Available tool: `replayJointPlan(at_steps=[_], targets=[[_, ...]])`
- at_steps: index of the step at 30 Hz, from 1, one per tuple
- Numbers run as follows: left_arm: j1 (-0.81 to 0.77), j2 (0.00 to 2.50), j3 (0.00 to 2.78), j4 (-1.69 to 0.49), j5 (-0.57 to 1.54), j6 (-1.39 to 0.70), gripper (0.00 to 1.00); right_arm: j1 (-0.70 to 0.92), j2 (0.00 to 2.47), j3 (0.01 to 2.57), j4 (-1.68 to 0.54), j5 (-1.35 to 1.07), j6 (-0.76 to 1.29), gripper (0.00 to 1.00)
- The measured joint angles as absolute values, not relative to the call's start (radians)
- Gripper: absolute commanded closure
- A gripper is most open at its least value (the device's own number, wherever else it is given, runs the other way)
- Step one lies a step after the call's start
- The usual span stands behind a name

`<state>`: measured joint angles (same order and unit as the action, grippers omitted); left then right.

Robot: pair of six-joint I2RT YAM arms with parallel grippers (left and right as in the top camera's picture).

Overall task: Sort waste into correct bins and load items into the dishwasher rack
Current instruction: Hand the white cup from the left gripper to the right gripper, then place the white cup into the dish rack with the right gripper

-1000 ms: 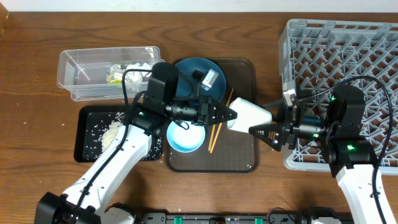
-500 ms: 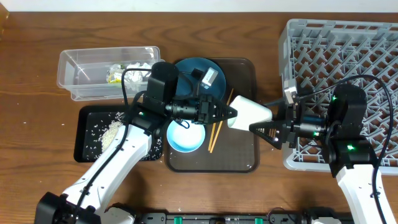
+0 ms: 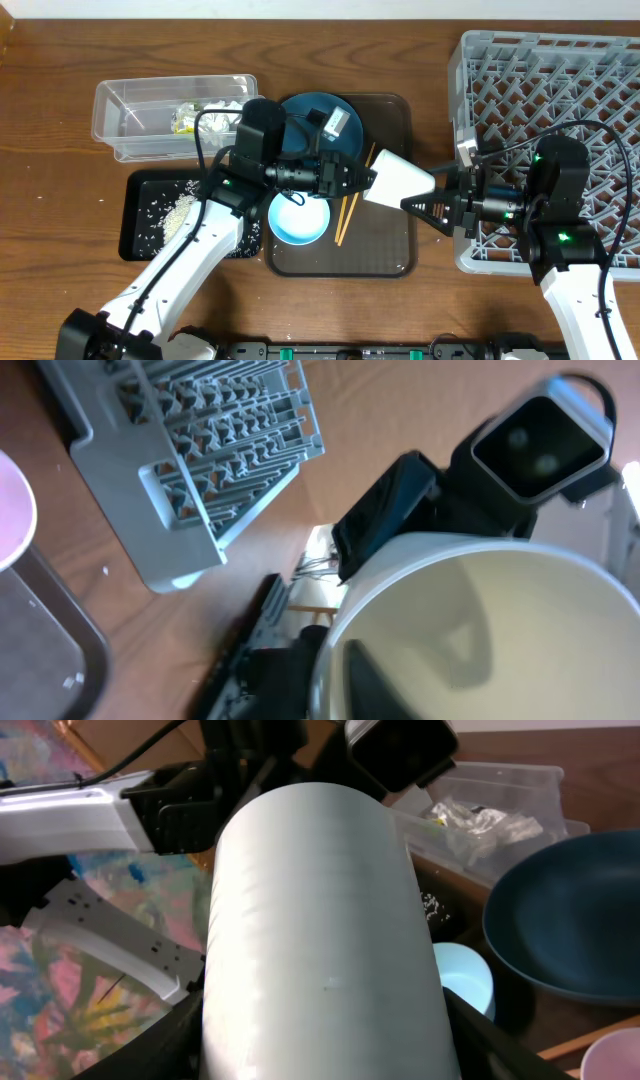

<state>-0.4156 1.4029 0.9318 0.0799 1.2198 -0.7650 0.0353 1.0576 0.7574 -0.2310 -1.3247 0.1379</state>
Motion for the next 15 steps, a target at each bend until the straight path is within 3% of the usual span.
replayJointPlan(at_steps=[5, 7, 13, 15], targets=[[-0.416, 1.403, 0.936, -0.084, 1.152, -0.635, 0.6, 0.035, 1.058, 0.758, -0.318, -1.242, 0.14, 0.54], [-0.416, 1.403, 0.938, -0.223, 1.047, -0.579, 0.59, 0.036, 1.058, 0.758, -0.386, -1.165, 0.141, 0.66], [-0.41, 1.402, 0.937, -0.463, 0.733, -0.455, 0.58, 0.037, 1.057, 0.758, -0.509, -0.906, 0.141, 0.82], [-0.397, 1.389, 0.937, -0.517, 0.657, -0.419, 0.59, 0.037, 1.052, 0.761, -0.55, -0.805, 0.14, 0.98]])
